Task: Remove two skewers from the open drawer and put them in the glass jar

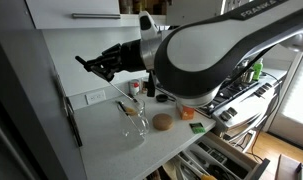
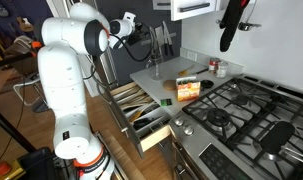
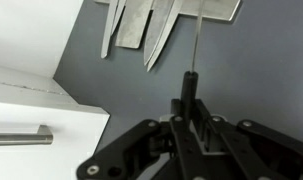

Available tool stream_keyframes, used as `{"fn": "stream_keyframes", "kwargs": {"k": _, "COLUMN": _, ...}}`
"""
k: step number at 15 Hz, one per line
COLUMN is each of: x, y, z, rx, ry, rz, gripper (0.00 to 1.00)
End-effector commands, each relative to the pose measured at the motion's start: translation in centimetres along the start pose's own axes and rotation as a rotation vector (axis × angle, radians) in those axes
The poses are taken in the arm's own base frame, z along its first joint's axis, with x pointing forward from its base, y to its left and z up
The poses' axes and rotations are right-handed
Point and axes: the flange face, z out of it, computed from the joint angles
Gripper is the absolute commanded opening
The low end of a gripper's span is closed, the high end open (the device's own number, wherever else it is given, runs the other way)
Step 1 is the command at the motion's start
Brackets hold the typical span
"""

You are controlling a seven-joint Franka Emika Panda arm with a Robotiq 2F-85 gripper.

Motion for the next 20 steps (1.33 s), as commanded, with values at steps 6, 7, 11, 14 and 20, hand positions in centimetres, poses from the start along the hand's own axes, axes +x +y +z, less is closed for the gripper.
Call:
{"fn": "stream_keyframes", "kwargs": {"k": 6, "x": -0.9, "y": 0.6, "z": 0.6, "rx": -0.021, "ry": 0.019, "rz": 0.004, "gripper": 0.04}}
{"fn": "stream_keyframes", "kwargs": {"k": 7, "x": -1.5, "y": 1.2, "z": 0.6, "rx": -0.04, "ry": 0.012, "rz": -0.002, "gripper": 0.04}}
{"fn": "stream_keyframes", "kwargs": {"k": 11, "x": -3.4, "y": 3.7, "z": 1.4, "rx": -0.063, "ry": 0.01, "rz": 0.074, "gripper": 0.04}}
{"fn": "stream_keyframes", "kwargs": {"k": 14, "x": -5.2, "y": 5.0, "z": 2.0, "rx": -0.064, "ry": 0.001, "rz": 0.138, "gripper": 0.04}}
{"fn": "stream_keyframes", "kwargs": {"k": 20, "x": -9.1, "y": 5.9, "z": 2.6, "rx": -0.078, "ry": -0.002, "rz": 0.219, "gripper": 0.04}}
